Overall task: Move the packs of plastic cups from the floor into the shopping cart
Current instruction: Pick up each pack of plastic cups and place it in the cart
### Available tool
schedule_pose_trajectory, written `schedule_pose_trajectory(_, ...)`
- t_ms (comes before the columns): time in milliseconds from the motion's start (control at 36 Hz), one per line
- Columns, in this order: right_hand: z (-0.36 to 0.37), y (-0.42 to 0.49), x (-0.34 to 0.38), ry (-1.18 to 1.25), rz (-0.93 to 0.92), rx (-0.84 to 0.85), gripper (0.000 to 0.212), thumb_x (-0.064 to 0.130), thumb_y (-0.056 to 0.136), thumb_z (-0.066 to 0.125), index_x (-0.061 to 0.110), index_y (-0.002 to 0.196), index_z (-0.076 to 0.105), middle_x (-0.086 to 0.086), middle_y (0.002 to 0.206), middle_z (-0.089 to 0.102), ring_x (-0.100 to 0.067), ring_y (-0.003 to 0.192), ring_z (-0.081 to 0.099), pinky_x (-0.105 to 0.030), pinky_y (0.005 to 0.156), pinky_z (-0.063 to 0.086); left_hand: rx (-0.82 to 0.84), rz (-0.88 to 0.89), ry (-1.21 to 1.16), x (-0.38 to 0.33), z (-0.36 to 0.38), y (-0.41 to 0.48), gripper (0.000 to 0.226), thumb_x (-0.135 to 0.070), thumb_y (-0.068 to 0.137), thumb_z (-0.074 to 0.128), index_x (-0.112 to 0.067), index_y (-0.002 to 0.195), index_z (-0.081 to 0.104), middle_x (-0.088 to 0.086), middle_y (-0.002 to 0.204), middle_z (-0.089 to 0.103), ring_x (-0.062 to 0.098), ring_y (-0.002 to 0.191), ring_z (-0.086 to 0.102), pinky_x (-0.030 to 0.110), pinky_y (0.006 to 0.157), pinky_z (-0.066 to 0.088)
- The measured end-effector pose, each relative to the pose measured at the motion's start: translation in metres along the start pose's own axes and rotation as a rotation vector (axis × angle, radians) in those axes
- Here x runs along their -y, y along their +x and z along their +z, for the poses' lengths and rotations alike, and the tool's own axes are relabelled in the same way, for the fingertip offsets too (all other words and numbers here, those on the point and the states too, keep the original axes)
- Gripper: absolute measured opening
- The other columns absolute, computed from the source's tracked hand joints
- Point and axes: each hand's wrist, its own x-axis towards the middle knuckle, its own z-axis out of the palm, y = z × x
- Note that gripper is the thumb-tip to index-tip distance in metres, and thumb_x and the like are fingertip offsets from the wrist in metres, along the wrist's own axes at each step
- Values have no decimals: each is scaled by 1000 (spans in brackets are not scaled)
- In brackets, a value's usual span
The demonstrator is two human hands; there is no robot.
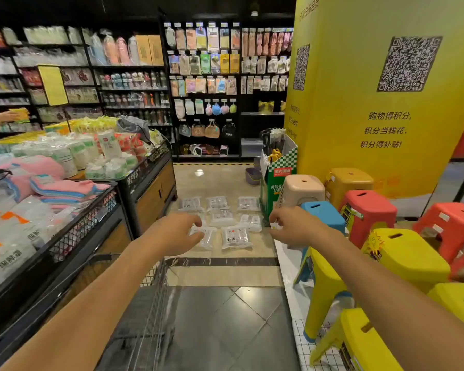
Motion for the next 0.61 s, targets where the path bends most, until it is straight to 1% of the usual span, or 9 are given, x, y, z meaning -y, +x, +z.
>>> schedule_pose_trajectory(56,-2,20,-13,-7,6,-8,43,43,96,61,26,135,57,-2,133,64,-22,116,62,-42,97,57,9,-8,13,-4,3,21,44,-49,96,47,-26,134,51,-3,132,57,16,108,59,32,85,48)
schedule_pose_trajectory(111,-5,41,-27,-16,7,3,41,40,96,61,25,134,57,-2,131,65,-22,113,62,-41,95,57,15,-13,16,-6,6,44,44,-48,96,48,-26,134,52,-3,132,58,17,110,58,34,89,49)
schedule_pose_trajectory(222,-14,90,-54,-48,-32,-6,41,37,97,59,23,136,56,-5,129,66,-23,106,62,-36,86,55,0,-18,-17,-14,8,96,41,-48,96,48,-27,132,52,-3,131,58,15,110,58,30,86,45)
schedule_pose_trajectory(306,-18,127,-75,-47,-47,-7,39,37,97,59,23,134,57,-3,130,65,-19,98,57,-33,79,50,-17,-21,-48,-21,9,133,40,-48,96,48,-28,131,52,-4,129,59,14,108,58,29,87,46)
schedule_pose_trajectory(417,-22,170,-98,-46,-74,9,40,37,97,60,24,135,57,-2,136,62,-22,115,61,-35,90,53,-16,-37,-40,-28,11,180,42,-49,96,49,-29,132,52,-5,130,58,14,110,57,31,89,46)
schedule_pose_trajectory(528,-25,210,-115,-41,-74,31,39,38,98,60,24,134,57,-2,132,63,-21,113,62,-33,87,53,-21,-64,-54,-28,15,225,42,-48,95,49,-29,132,52,-4,130,58,14,107,58,32,89,49)
schedule_pose_trajectory(611,-25,240,-126,-43,-76,50,40,40,98,60,26,135,56,-1,132,64,-21,112,62,-36,91,57,-3,-76,-65,-27,19,259,42,-46,96,50,-27,134,51,-3,132,56,15,110,57,32,91,48)
